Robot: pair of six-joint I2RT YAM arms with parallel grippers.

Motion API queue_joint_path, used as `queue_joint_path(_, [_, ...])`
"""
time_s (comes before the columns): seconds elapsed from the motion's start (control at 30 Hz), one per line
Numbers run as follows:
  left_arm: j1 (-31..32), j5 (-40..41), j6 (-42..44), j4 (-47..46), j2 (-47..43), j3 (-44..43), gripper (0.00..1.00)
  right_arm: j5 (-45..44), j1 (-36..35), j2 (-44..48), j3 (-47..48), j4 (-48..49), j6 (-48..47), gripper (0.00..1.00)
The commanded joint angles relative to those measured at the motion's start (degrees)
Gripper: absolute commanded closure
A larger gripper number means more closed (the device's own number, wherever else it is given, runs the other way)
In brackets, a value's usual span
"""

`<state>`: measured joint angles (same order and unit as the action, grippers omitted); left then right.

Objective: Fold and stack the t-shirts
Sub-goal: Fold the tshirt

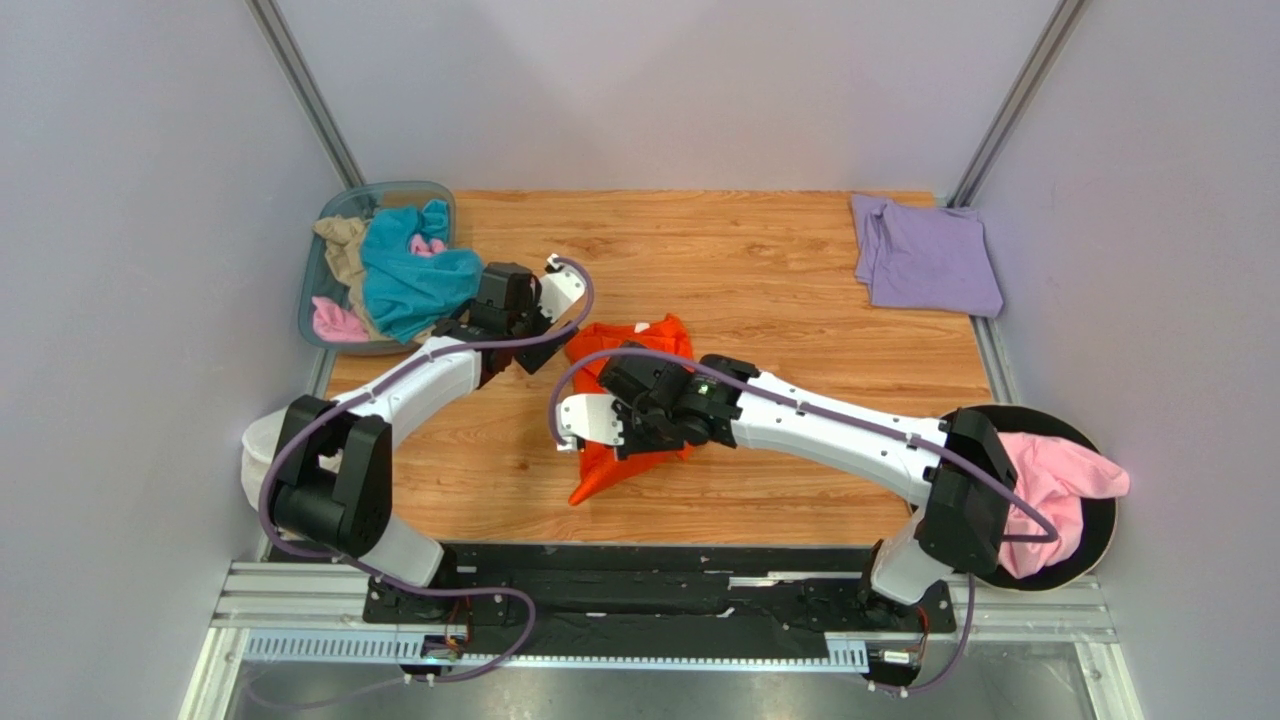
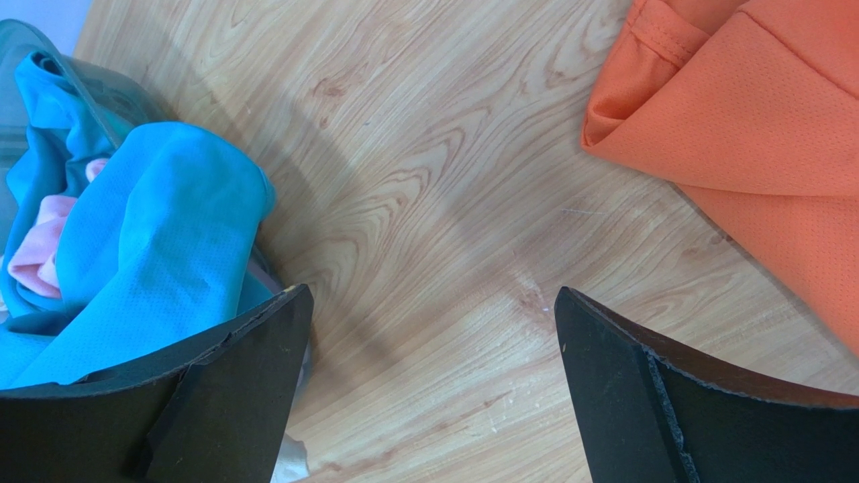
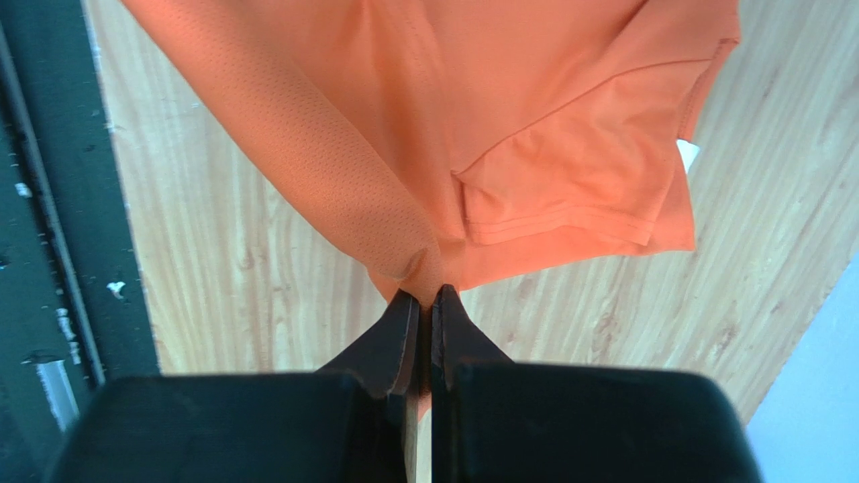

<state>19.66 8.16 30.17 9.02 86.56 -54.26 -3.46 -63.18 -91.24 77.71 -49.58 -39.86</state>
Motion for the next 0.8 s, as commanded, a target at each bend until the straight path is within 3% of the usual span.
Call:
queue_joint_path(0.0, [-1.2,-1.83,-0.38,-2.42,0.97,-1.64,0.01,0.21,2.79,-2.44,4.9,0.28,-2.94,1.0])
queue_joint_path(0.77, [-6.74,-2.81,-2.31,-5.76,2.47,-1.37,0.01,2.59,16.5,-21.34,27.92,-0.25,-9.36,1.0])
